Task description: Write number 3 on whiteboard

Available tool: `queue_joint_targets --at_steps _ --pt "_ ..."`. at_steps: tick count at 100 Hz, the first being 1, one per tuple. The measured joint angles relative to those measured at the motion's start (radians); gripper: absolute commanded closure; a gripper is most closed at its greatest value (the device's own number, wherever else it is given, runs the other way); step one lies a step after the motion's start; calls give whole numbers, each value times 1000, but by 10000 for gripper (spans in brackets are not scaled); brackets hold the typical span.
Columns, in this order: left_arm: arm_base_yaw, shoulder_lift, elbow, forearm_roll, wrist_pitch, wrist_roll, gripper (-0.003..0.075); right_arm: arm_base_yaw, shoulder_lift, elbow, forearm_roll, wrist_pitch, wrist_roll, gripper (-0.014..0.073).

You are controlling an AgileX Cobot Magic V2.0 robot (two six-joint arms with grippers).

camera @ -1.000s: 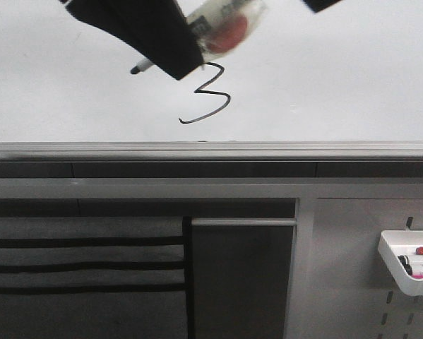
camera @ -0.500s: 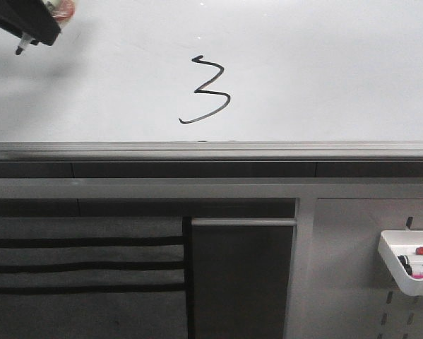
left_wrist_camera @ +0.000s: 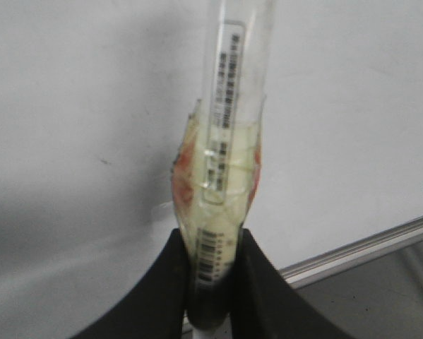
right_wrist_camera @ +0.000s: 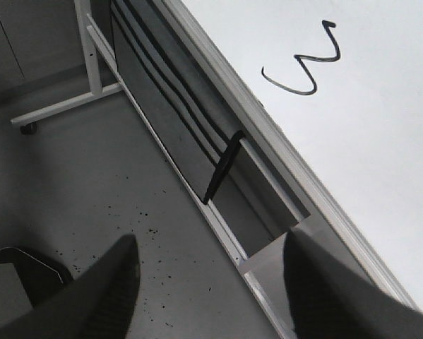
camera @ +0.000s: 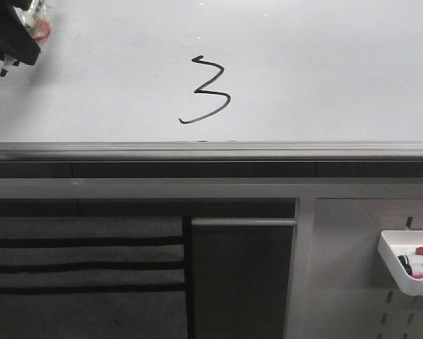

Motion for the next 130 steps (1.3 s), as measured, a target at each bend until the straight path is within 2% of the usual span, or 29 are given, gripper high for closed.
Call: queue_joint_targets --at_steps 60,72,94,101,109,130 --pt "0 87 2 -67 -37 0 730 0 0 0 12 1 0 199" --pt "0 87 2 -67 -48 0 654 0 0 0 12 1 0 199" --pt "0 87 2 -67 -63 0 400 0 0 0 12 1 0 199" --pt "0 87 2 -69 -68 0 342 0 0 0 12 1 0 199" --pt "0 87 2 -69 -68 0 311 0 0 0 12 1 0 199" --pt "0 87 2 -70 -68 -2 310 0 0 0 12 1 0 199"
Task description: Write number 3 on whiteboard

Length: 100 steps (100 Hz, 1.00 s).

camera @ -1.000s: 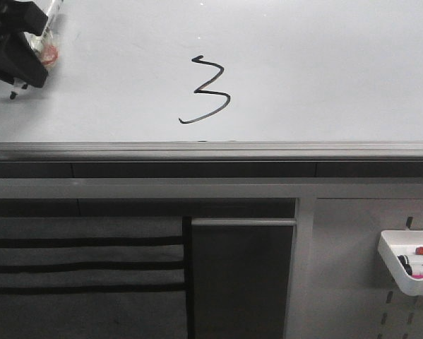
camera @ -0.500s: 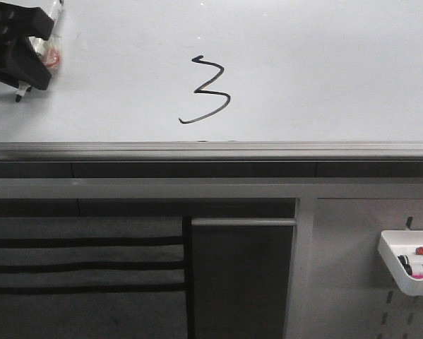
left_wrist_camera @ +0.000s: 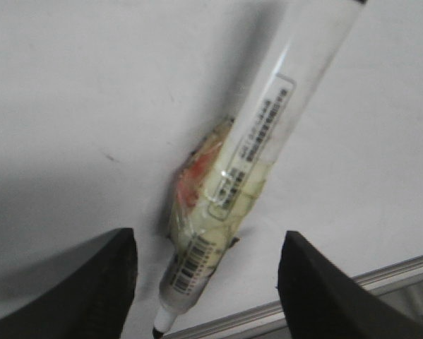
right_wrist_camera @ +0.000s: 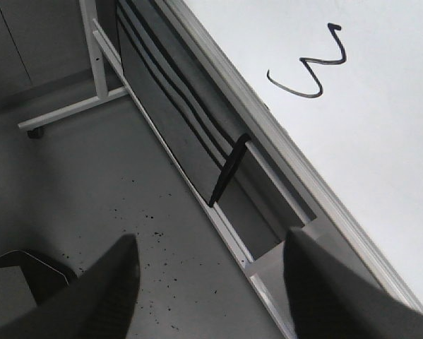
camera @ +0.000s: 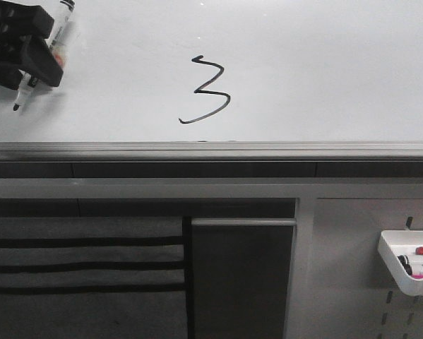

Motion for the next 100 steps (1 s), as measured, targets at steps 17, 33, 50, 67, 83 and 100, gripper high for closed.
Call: queue_joint_targets --at_steps 17,33,50,67,83,100 --pt "0 -11 -19 43 76 0 310 0 -18 0 -2 31 0 199" --pt "0 -99 -85 145 232 0 310 -8 -87 0 -19 66 49 200" --pt "0 -260 -127 186 380 0 310 -8 -181 0 -170 97 352 202" --pt "0 -456 -131 234 529 -5 335 -10 -252 5 -414 177 761 205" --pt "0 -624 -52 243 547 -16 412 -11 -337 72 -453 163 909 257" --pt "0 -801 141 243 443 -20 554 -11 -428 193 -453 48 930 330"
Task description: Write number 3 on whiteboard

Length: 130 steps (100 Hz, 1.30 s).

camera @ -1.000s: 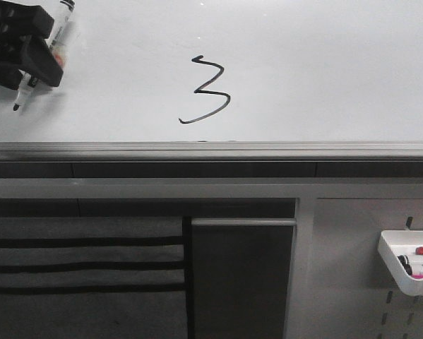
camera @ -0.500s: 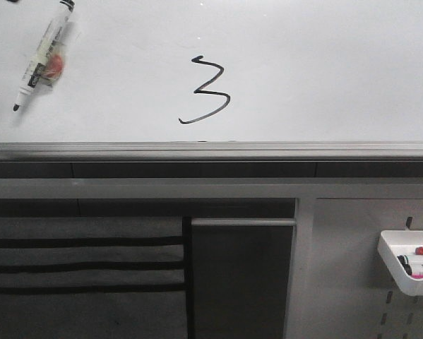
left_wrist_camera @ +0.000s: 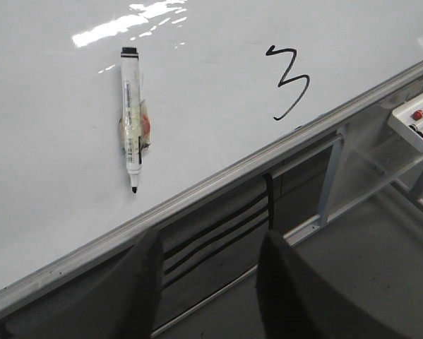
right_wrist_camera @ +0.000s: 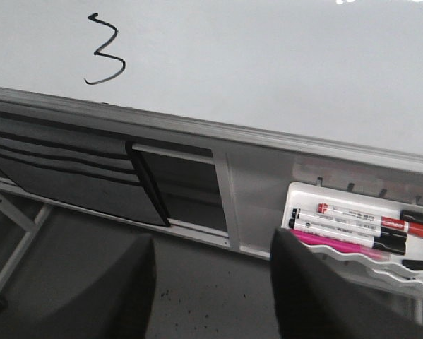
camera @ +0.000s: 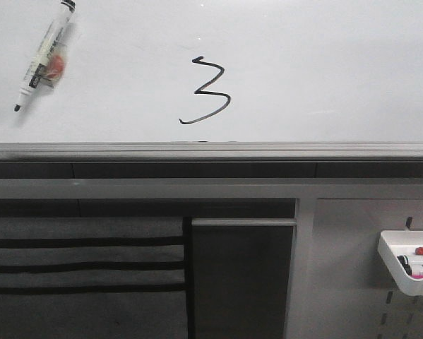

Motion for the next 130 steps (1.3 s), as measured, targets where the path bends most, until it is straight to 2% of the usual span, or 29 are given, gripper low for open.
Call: queue_joint_targets --at_steps 10,20,30,42,55,92,106,130 --pt "0 -77 129 2 -108 -4 644 0 -50 64 0 -85 1 419" --pt "0 -139 248 2 -240 -14 724 0 -89 122 -5 -176 -21 553" --pt "0 -166 332 2 -361 -18 738 0 -110 166 -13 -275 -49 670" --pt "0 -169 394 -19 -487 -20 738 0 -111 200 -43 -380 -67 668" --pt "0 -169 426 -34 -520 -20 738 0 -111 215 -56 -471 -69 668" --pt "0 -192 447 -38 -529 -20 738 0 -111 217 -60 -486 -71 668" --pt "15 -325 492 -39 -530 -20 738 0 -111 217 -60 -488 -71 668" --pt "110 -650 601 -40 -531 -20 738 0 -111 217 -62 -488 -71 668"
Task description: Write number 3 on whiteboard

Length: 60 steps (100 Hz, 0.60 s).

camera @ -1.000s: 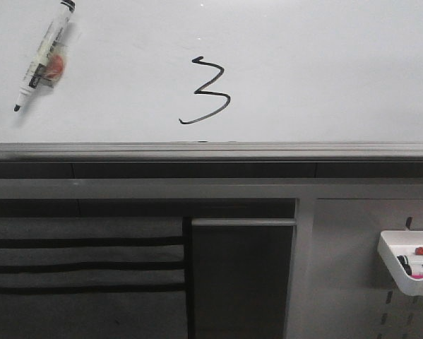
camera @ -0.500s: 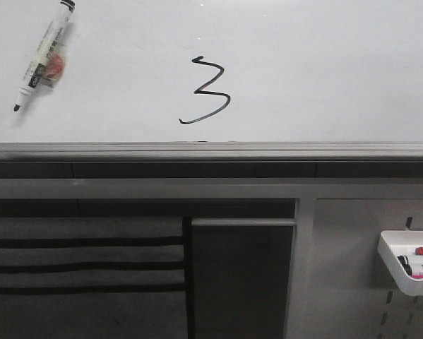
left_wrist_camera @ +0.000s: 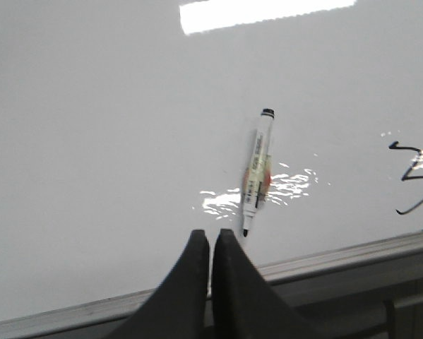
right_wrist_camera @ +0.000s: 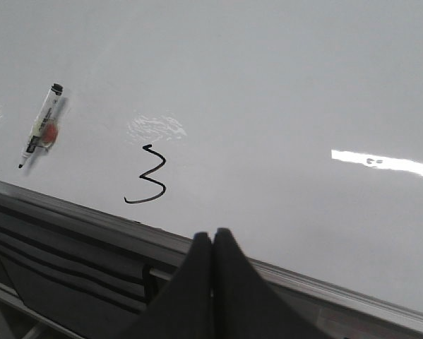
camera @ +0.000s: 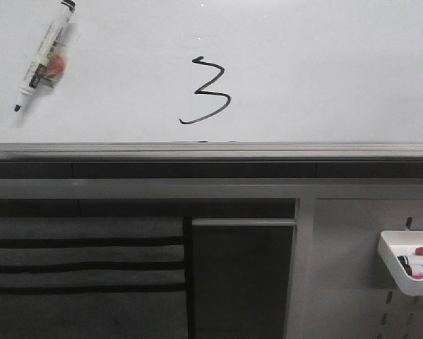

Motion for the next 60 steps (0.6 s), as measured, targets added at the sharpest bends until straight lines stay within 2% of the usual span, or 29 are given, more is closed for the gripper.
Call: queue_joint_targets --at_steps 17,24,39,45,60 --pt "18 -40 73 3 -36 -27 738 0 0 0 0 -2 0 668" --pt "18 -40 116 68 -47 -122 738 0 0 0 0 -2 0 668" --pt "18 -40 214 326 -133 -414 738 0 0 0 0 -2 0 668" --pt "18 -40 262 367 -210 -457 738 0 0 0 0 -2 0 668" --pt "18 -40 269 394 -256 -493 738 0 0 0 0 -4 0 668"
